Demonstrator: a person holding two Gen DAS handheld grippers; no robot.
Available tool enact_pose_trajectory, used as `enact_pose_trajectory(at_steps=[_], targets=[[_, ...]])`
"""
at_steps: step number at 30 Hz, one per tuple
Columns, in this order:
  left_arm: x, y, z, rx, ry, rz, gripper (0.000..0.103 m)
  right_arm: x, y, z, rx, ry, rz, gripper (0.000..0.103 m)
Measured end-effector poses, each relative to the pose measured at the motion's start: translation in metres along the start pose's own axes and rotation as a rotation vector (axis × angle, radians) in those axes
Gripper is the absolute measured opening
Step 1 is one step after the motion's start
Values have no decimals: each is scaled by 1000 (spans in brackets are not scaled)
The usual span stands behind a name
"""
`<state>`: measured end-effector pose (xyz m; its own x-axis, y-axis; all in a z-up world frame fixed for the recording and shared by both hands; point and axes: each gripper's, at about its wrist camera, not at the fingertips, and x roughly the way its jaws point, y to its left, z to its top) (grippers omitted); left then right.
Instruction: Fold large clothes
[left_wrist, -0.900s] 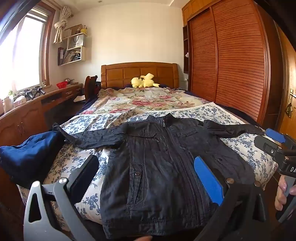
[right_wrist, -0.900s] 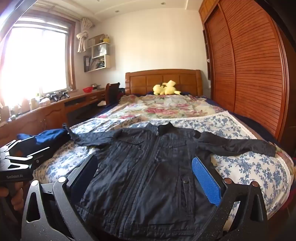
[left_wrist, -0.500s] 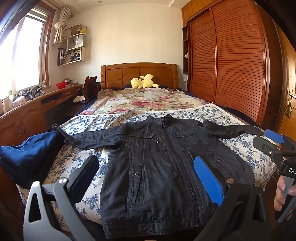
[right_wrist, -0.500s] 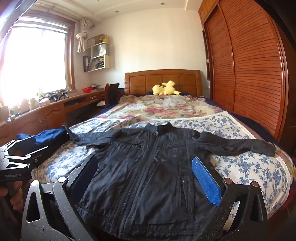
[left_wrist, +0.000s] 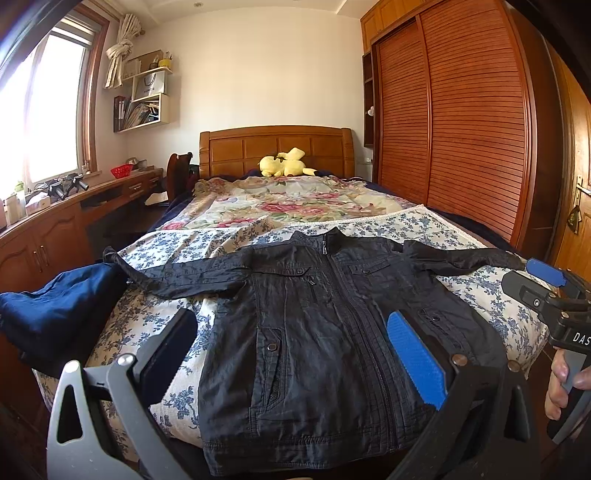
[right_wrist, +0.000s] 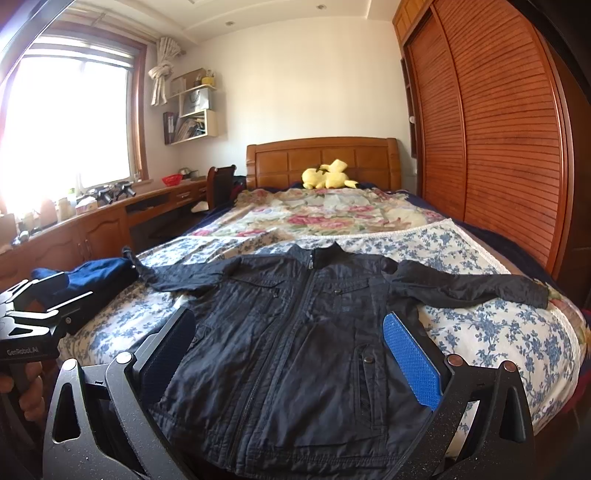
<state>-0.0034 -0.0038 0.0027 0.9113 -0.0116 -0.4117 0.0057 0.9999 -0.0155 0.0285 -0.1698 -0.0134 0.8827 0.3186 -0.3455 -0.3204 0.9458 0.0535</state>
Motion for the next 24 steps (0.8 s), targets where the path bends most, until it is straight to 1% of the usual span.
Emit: enact_pose_trajectory(at_steps=[24], targets=[[-4, 1, 0, -15, -17, -17, 103, 0, -4, 2, 2, -1, -6, 103]])
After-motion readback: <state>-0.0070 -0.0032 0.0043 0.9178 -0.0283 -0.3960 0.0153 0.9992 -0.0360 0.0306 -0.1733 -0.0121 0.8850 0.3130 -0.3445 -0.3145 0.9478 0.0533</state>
